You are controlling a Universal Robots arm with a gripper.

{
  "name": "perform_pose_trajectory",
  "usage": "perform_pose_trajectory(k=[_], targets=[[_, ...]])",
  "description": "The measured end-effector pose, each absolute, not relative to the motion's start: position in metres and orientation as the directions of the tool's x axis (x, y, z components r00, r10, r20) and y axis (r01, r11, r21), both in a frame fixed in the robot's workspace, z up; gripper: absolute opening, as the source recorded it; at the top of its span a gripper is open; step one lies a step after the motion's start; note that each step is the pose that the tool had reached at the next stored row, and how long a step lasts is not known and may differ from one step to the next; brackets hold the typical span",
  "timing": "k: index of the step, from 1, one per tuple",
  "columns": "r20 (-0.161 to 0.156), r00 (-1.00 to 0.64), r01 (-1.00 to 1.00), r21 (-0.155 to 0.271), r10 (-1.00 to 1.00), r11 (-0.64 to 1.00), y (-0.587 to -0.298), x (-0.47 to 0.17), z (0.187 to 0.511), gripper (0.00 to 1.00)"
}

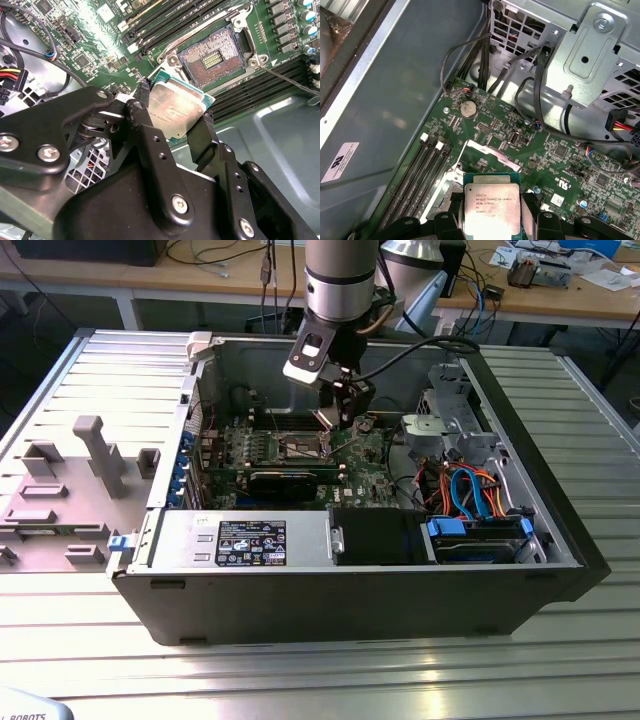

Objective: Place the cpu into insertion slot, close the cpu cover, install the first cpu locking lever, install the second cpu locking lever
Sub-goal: 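Place the cpu into insertion slot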

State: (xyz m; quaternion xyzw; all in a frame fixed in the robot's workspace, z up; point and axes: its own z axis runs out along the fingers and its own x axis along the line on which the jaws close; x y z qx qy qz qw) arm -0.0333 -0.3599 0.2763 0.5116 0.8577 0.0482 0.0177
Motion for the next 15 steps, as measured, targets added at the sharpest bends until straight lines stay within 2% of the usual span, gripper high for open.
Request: perform_pose_trajectory(k=[15], targets=[[0.019, -0.457, 0.886, 0.101, 0.889, 0.453, -0.3599, -0.0333, 0.2759, 0.54]])
